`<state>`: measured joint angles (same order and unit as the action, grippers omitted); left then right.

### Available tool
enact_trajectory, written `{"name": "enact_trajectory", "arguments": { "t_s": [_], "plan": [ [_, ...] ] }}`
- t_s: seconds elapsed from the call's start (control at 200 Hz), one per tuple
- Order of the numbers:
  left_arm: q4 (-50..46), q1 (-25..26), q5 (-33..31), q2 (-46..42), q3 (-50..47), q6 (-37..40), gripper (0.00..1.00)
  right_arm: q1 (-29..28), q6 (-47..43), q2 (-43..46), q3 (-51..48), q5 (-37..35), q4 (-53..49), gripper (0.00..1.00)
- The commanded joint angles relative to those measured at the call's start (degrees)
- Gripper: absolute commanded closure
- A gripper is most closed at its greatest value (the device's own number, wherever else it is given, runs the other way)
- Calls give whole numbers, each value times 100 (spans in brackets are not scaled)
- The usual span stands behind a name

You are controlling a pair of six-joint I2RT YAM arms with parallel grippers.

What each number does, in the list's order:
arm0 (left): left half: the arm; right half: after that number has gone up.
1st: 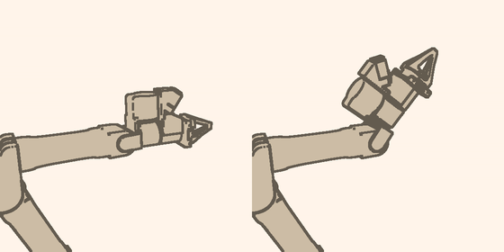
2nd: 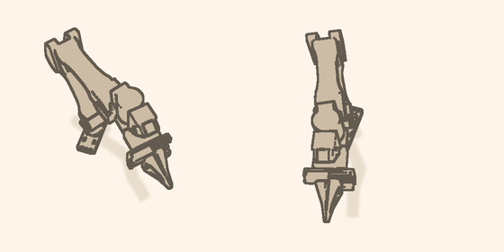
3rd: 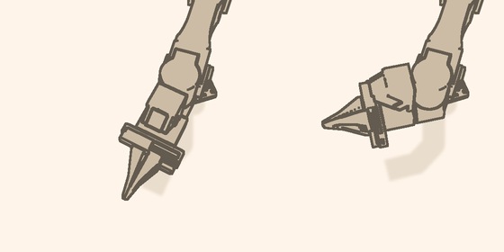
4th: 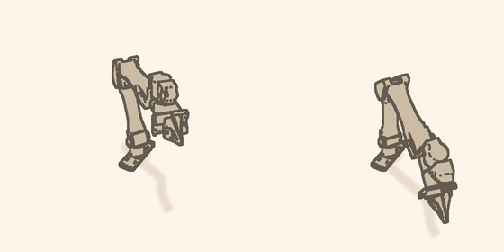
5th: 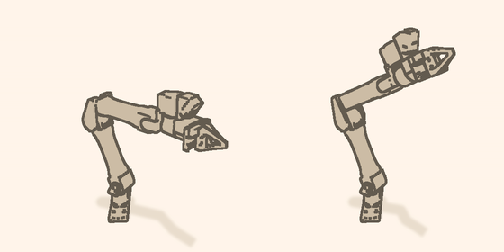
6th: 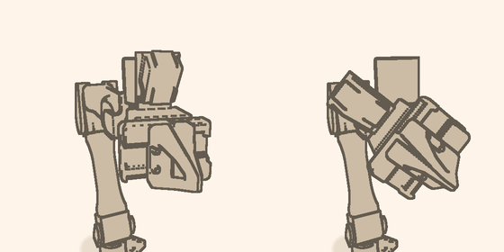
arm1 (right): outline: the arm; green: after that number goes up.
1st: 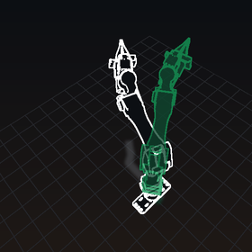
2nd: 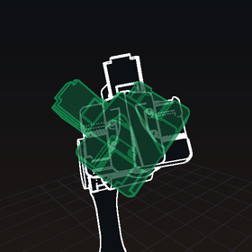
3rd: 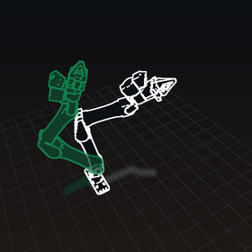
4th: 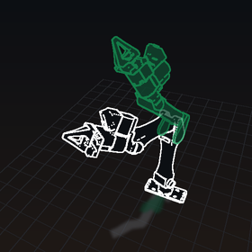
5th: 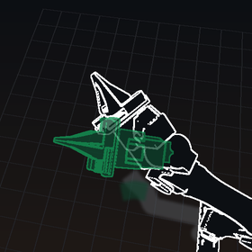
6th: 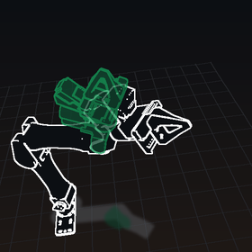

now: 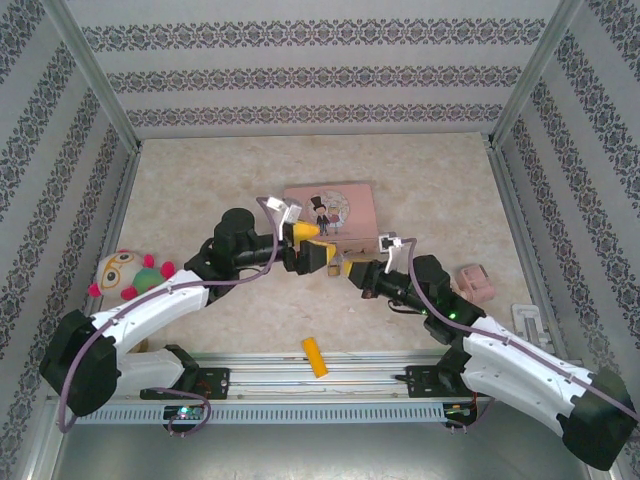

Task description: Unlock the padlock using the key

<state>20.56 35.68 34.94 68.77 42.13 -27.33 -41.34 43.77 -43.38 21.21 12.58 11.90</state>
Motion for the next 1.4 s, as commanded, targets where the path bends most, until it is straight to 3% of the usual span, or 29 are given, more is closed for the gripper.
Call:
{"name": "enact_trajectory", "arguments": {
  "t_s": [0.0,0.29,0.52,0.63,0.765,1.189,1.399],
  "plan": [
    [-851,141,-1448,-112,191,-35,1,34,355,186,67,-744,-1204,100],
    [-2152,1075,-3462,652,513,-323,1,65,573,225,380,-1316,-2815,100],
    [-2234,1440,-3793,1562,709,-782,0,79,669,-7,373,-1461,-3084,100],
    [-2239,1545,-3985,1916,841,-810,6,91,657,-73,355,-1450,-3077,100],
    [-2147,1582,-4147,2281,981,-1038,20,122,735,-33,277,-1501,-3096,100],
    [-3047,1776,-5127,3638,2121,-1257,31,601,848,110,41,-1163,-3124,100],
    [-3202,1778,-5211,4056,2411,-1329,32,774,752,-40,67,-1005,-3114,100]
  ]
}}
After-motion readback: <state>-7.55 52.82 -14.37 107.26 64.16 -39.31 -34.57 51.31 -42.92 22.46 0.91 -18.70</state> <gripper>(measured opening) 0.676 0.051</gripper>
